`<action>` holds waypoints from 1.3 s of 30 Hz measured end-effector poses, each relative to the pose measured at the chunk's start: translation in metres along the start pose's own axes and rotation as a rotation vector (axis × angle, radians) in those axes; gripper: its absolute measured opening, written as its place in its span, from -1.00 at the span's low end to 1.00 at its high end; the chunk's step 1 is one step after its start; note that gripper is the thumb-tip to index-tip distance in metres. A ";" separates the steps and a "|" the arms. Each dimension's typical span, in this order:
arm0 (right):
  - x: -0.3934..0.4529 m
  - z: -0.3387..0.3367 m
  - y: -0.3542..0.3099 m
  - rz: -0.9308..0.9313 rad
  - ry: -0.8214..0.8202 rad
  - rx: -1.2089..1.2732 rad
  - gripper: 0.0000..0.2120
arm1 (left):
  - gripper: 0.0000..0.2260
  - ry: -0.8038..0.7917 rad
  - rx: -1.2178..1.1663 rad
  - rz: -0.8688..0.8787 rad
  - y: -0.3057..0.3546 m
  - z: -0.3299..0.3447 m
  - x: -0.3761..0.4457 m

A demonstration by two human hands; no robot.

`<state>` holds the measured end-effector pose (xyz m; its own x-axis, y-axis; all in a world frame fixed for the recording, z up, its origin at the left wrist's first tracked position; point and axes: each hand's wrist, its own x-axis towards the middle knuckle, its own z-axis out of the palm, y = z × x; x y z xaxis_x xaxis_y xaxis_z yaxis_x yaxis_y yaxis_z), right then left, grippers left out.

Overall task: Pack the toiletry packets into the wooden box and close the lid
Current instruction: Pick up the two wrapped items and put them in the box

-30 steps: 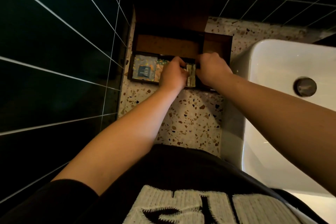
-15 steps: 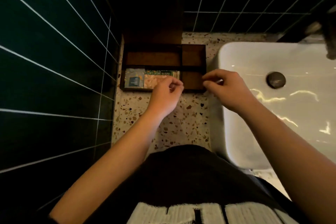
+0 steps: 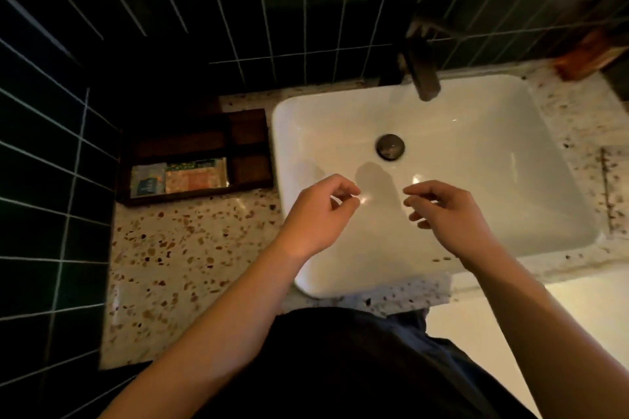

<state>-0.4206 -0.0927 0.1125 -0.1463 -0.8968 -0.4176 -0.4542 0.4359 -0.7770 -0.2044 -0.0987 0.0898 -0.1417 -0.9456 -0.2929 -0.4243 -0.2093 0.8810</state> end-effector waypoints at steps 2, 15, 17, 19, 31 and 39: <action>0.008 -0.039 0.023 -0.012 0.016 0.004 -0.87 | -0.93 -0.015 0.022 0.007 0.019 0.036 0.009; 0.094 -0.306 0.161 0.038 0.040 0.025 -0.85 | -0.92 -0.112 0.113 0.032 0.173 0.301 0.081; 0.114 -0.330 0.185 0.085 0.086 -0.022 -0.88 | -0.91 -0.179 0.135 0.038 0.194 0.336 0.099; 0.134 -0.349 0.205 0.118 0.142 -0.095 -0.86 | -0.86 -0.211 0.137 0.034 0.209 0.371 0.121; 0.213 -0.385 0.285 0.373 0.139 -0.495 -0.36 | -0.23 -0.085 0.334 -0.503 0.199 0.513 0.241; 0.224 -0.384 0.297 0.392 0.131 -0.360 -0.65 | -0.42 0.075 0.496 -0.446 0.174 0.538 0.244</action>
<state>-0.9259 -0.1928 -0.0312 -0.4631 -0.6842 -0.5635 -0.6121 0.7066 -0.3550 -0.7944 -0.2315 -0.0280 0.1979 -0.8135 -0.5469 -0.7910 -0.4621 0.4011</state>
